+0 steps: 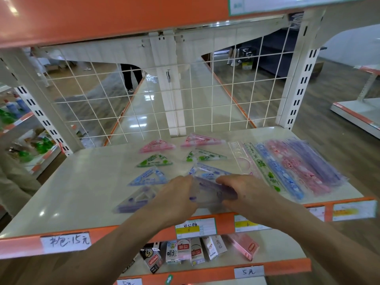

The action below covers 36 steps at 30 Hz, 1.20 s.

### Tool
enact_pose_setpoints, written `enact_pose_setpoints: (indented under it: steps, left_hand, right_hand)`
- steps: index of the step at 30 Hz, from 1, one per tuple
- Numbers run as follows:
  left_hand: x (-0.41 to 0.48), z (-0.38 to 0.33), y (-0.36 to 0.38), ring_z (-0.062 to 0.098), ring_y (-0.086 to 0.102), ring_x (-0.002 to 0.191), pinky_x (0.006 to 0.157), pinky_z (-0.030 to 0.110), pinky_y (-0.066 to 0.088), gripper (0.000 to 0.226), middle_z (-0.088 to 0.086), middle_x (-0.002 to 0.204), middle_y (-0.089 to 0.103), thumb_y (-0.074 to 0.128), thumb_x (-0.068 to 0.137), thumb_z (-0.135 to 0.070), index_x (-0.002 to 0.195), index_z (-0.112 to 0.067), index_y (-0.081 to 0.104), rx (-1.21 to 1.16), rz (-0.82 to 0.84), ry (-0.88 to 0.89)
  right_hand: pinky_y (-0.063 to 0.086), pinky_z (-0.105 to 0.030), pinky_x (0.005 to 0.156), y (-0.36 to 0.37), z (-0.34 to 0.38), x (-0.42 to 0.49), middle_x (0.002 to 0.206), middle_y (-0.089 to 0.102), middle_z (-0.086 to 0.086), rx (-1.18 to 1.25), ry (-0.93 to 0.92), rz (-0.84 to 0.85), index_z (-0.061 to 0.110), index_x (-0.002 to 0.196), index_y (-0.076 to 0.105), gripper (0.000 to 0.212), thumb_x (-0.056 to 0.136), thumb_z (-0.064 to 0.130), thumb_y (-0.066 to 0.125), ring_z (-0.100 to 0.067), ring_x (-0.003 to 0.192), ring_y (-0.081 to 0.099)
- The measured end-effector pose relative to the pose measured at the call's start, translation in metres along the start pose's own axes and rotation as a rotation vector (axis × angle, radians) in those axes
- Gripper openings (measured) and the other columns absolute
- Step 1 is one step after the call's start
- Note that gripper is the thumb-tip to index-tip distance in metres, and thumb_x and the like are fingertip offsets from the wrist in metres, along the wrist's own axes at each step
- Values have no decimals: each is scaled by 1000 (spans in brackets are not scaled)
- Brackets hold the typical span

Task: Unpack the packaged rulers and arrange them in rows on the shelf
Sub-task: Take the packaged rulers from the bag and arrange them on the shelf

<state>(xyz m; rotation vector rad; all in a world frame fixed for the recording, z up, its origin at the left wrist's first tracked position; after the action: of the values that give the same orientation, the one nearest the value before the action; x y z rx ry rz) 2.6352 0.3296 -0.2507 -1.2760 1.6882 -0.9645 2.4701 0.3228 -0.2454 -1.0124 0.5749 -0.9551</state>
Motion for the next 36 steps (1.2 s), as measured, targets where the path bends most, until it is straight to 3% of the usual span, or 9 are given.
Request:
enact_pose_setpoints:
  steps: [5,10,15,22,25,28,34,36]
  left_hand:
    - [0,-8,-5,15,47,76,51,21,28,11,-2,86,50,54,88,-16,99,-13,53,170,34,26]
    - [4,-12,-7,18,50,82,53,21,32,18,3,96,53,56,85,-14,103,-11,53,221,144,12]
    - [5,-13,-7,15,48,76,55,24,34,16,-2,86,43,61,82,-19,91,-16,48,214,182,-1]
    - [2,-14,-9,21,55,94,72,29,44,37,5,108,51,59,86,-20,122,-12,54,244,171,28]
    - [3,-14,-9,21,56,92,68,27,42,34,4,102,53,59,86,-19,119,-11,55,242,172,34]
    - [4,-12,-7,20,56,80,52,24,36,24,1,84,50,60,82,-18,104,-10,58,229,170,20]
    - [6,-11,-7,19,56,85,53,22,35,29,2,94,54,61,81,-20,109,-14,56,195,178,8]
    - [6,-10,-6,17,55,79,52,22,36,27,1,88,54,62,81,-19,107,-13,57,185,188,0]
  right_hand:
    - [43,-32,68,5,0,2,84,57,3,-81,21,23,23,90,53,5,87,21,49,-20,81,52]
    - [40,-27,66,4,0,5,87,52,4,-109,31,88,22,88,52,3,86,22,53,-17,83,51]
    - [46,-32,70,0,-4,5,92,54,0,-121,55,122,16,88,56,20,84,36,57,-18,81,53]
    - [48,-31,73,1,-4,3,94,53,0,-145,28,95,19,94,61,20,89,36,51,-17,83,54]
    - [43,-30,65,1,-1,7,86,48,2,-150,30,131,18,83,55,28,85,46,56,-14,74,48]
    - [34,-24,58,2,6,13,84,42,5,-128,45,176,23,75,47,39,78,60,59,-9,68,41]
    - [30,-23,57,5,11,18,91,44,3,-170,21,174,21,84,48,30,82,48,60,-14,78,43]
    - [30,-23,56,3,10,18,92,45,2,-186,26,191,21,84,47,29,81,46,61,-14,77,43]
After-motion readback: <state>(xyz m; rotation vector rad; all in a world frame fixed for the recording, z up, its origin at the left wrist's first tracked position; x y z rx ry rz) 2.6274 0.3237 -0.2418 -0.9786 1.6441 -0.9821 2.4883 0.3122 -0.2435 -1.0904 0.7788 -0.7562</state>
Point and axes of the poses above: each hand's wrist, its own x-axis towards the middle knuckle, its own y-axis out of the palm, z = x × y, the point moved 3 cm from there along x, towards the middle knuckle
